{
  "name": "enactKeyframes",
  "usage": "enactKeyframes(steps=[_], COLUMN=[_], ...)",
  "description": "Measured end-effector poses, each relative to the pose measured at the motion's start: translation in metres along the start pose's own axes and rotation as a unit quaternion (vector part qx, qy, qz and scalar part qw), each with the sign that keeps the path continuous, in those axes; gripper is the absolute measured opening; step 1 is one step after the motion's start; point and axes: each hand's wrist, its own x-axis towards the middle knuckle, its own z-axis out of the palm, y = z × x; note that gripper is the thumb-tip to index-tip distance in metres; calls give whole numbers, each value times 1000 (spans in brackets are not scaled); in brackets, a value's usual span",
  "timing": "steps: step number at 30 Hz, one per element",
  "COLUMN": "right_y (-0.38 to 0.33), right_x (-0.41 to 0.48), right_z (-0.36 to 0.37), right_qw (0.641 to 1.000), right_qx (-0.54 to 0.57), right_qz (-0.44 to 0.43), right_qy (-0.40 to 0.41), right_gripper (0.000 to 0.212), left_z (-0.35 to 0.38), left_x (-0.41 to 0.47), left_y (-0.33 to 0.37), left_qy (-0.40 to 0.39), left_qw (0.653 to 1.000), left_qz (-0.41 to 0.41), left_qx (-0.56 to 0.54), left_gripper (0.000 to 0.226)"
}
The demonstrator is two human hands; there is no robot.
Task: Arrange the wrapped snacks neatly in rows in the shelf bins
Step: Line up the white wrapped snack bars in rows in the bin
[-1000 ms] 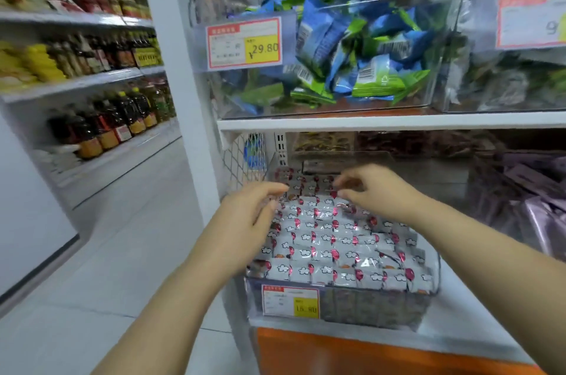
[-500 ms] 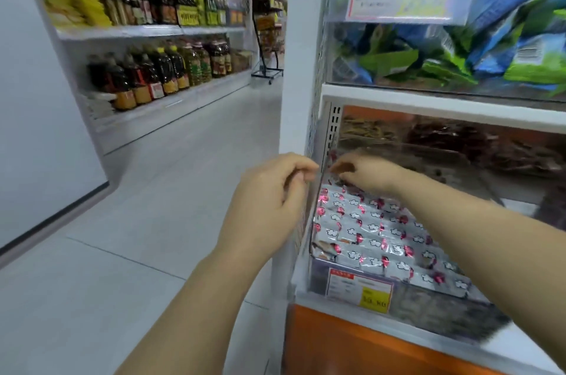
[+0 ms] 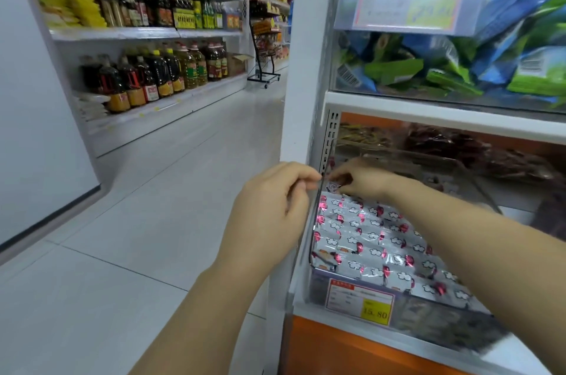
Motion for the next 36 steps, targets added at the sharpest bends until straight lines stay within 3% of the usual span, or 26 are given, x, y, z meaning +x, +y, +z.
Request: enactKeyframes(steps=[9, 15, 28, 34, 36], right_y=[-2, 8, -1, 4, 6], right_x=[-1, -12, -32, -34, -35], right_z=[6, -5, -37, -35, -33], right_qw=[998, 971, 933, 961, 960], right_qx=[52, 213, 220, 168, 164], right_qz=[18, 32, 28, 38, 27], right_qy=[7, 104, 284, 215, 226], right_gripper=[8, 6, 15, 19, 18], left_z=[4, 5, 9, 9, 9], left_x=[1, 1, 2, 2, 2], left_y=[-1, -3, -1, -1, -2], left_qy=[17, 12, 29, 30, 30], left_qw=[1000, 1000, 1000, 999, 999], left_qz=[3, -1, 2, 3, 6], left_qx=[6, 9, 9, 13, 14], left_gripper=[25, 25, 29, 27, 27])
